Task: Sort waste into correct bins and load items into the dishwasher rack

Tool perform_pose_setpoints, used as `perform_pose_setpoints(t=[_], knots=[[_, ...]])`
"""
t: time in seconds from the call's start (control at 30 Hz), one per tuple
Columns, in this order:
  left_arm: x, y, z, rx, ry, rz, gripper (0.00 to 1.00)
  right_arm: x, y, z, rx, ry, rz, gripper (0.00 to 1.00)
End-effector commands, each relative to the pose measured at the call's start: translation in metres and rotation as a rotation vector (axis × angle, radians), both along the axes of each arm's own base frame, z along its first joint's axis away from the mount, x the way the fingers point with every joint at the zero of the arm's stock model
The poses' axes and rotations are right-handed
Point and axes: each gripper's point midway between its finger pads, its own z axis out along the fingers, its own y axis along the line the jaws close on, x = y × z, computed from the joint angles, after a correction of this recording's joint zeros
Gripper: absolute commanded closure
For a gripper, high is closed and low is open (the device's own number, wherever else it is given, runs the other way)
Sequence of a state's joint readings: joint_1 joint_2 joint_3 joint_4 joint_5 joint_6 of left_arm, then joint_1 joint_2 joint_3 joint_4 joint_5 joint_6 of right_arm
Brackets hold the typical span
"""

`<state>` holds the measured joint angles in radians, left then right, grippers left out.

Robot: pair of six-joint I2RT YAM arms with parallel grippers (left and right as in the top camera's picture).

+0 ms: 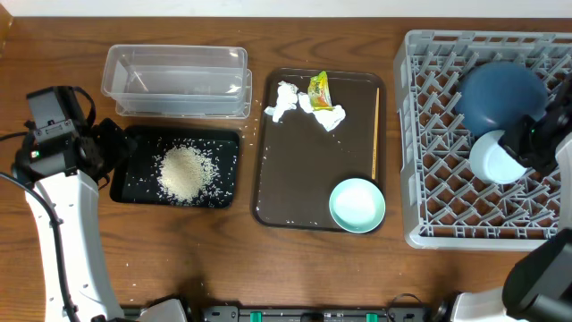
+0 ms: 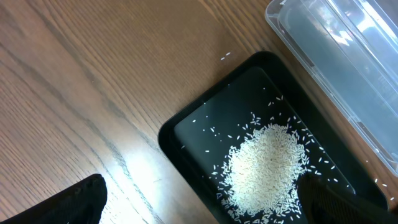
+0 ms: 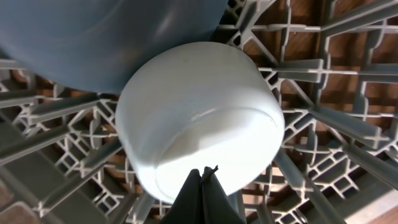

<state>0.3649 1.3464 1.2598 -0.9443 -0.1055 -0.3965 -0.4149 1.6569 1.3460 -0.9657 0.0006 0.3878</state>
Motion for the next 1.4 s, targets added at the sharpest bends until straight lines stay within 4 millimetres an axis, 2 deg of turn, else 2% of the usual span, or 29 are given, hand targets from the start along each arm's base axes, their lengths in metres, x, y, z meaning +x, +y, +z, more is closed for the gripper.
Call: perform_pose_setpoints(t=[0.0, 0.23, 0.37, 0.53, 0.77, 1.03, 1.2, 1.37], knots=[[0.001, 0.004, 0.009, 0.017, -0.017, 0.011, 0.0, 0.005, 0.0, -0.009, -0.007, 0.012, -0.023, 0.99], [0.001, 0.004, 0.009, 0.017, -0.017, 0.011, 0.0, 0.019, -0.003, -0.01, -0.013, -0.033, -0.018, 0.99], [0.001, 0.004, 0.009, 0.017, -0.017, 0.011, 0.0, 0.02, -0.001, -0.011, -0.006, -0.035, -0.026, 0.99], [0.001, 0.004, 0.009, 0.017, -0.017, 0.011, 0.0, 0.026, 0.004, -0.017, -0.009, -0.054, -0.007, 0.99], [0.001, 0.004, 0.009, 0.017, -0.017, 0.011, 0.0, 0.048, 0.022, -0.023, 0.043, -0.152, 0.045, 0.99], [0.001, 0.004, 0.009, 0.017, -0.017, 0.011, 0.0, 0.049, 0.027, -0.019, 0.051, -0.163, 0.053, 0.99], [0.001, 0.004, 0.009, 0.017, -0.017, 0.011, 0.0, 0.053, 0.045, 0.005, 0.129, -0.247, 0.098, 0.95], [0.001, 0.004, 0.009, 0.017, -0.017, 0.011, 0.0, 0.053, 0.057, 0.049, 0.135, -0.37, 0.15, 0.79]])
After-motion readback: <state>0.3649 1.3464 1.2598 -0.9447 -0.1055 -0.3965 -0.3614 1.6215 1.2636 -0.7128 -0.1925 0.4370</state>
